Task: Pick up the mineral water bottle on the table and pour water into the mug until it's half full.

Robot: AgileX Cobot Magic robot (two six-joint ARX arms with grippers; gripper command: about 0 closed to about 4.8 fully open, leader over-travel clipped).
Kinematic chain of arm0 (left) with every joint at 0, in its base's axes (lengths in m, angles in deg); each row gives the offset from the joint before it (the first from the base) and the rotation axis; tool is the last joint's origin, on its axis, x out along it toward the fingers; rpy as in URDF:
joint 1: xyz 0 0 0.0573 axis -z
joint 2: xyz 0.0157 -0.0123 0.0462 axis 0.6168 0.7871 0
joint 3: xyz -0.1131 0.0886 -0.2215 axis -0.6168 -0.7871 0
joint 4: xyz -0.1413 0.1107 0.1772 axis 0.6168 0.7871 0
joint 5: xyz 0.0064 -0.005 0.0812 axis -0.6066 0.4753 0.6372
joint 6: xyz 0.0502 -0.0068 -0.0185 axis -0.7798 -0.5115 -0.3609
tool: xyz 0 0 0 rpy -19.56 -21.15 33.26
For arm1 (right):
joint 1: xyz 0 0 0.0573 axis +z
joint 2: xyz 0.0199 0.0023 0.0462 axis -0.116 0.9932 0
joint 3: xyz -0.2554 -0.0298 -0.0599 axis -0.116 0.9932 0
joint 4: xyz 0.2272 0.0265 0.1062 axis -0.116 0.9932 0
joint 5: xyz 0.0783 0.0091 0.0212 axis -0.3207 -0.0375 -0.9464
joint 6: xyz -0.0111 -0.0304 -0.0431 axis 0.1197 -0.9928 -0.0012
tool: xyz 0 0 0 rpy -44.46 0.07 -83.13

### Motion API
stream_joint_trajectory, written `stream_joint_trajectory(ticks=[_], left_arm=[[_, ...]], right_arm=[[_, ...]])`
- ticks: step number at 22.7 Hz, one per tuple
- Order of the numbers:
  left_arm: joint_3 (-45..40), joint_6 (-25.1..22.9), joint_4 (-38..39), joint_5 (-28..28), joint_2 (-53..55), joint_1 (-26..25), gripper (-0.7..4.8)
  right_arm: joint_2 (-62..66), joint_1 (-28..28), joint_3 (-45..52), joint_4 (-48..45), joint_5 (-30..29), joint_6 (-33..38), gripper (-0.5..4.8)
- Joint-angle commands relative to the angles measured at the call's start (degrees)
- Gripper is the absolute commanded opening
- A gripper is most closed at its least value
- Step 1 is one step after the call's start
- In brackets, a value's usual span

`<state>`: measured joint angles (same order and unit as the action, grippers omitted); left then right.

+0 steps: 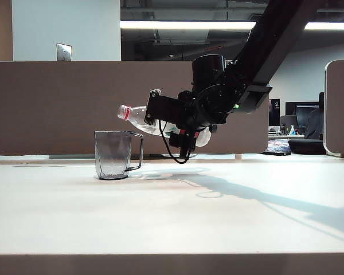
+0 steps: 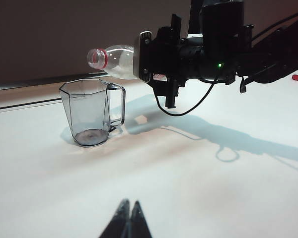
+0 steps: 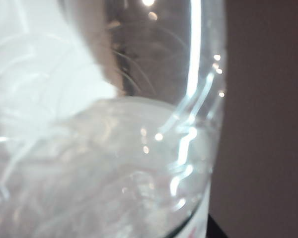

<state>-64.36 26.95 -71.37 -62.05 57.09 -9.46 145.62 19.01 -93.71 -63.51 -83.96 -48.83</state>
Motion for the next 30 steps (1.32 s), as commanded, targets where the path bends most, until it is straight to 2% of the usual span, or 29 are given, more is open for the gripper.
stream_joint_trajectory(ticks=[1,15,23,30], left_arm=[[0.17,-0.02,-0.57,-0.24,0.0,0.0,-0.05],[0.17,-0.02,-0.57,-0.24,0.0,0.0,-0.05],[0.17,-0.02,-0.57,-0.24,0.0,0.0,-0.05],[0.17,-0.02,-0.57,-0.24,0.0,0.0,-0.05]], right_arm=[[-0.85,0.09,-0.68,-3.15,-0.24,-2.86,3.14],[-0.85,0.09,-0.68,-4.59,0.0,-8.57,3.14],[-0.85,0.09,-0.72,-10.05,0.04,-11.45,3.14],[-0.85,0.09,-1.27,-9.55,0.04,-14.51,3.28]])
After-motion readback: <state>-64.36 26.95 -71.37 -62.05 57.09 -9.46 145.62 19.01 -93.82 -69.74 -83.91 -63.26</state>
